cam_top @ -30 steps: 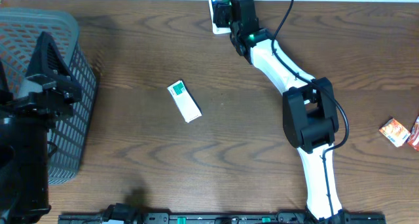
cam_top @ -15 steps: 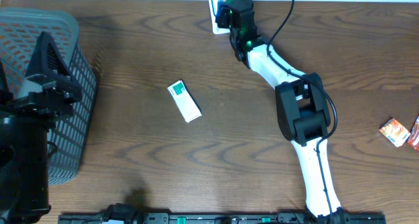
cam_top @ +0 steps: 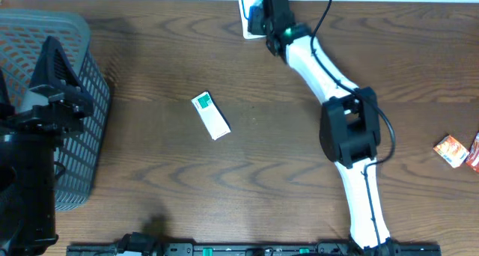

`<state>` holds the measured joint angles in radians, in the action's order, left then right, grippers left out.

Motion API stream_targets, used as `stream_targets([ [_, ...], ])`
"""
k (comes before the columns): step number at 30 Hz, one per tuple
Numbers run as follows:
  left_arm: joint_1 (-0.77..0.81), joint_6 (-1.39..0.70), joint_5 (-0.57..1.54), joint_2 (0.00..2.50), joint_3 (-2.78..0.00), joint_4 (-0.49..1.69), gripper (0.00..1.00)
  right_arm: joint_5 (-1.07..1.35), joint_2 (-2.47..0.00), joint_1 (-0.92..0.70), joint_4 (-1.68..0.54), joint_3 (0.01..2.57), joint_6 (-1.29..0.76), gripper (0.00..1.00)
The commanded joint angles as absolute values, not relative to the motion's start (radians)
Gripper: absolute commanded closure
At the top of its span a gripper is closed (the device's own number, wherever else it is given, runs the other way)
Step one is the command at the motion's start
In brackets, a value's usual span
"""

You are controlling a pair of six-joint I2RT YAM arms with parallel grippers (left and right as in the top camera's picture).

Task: Scan the item barcode
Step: 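Move the jar to the right table edge and release it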

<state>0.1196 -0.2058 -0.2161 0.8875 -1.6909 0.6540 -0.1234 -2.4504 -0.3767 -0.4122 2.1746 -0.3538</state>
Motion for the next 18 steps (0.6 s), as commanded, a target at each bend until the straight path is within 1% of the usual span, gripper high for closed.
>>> stream_targets([
  [1,0.117,-0.204,-0.221,0.885,-1.691,0.650,0.17,-0.181,-2.236,-0.360,-0.579,2.273,-0.299,0.44],
  [6,0.117,-0.204,-0.221,0.885,-1.691,0.650,0.17,-0.317,-2.119,-0.313,-0.881,2.273,-0.311,0.43],
  [11,0.117,-0.204,-0.221,0.885,-1.691,0.650,0.17,-0.336,-2.086,-0.167,-1.165,2.272,-0.381,0.48],
  [14,0.117,-0.204,-0.221,0.885,-1.691,0.650,0.17,-0.326,-2.098,-0.052,-1.274,2.249,-0.436,0.48],
  [18,0.117,-0.204,-0.221,0.885,-1.691,0.650,0.17,-0.278,-2.101,0.101,-1.309,2.180,-0.441,0.48],
])
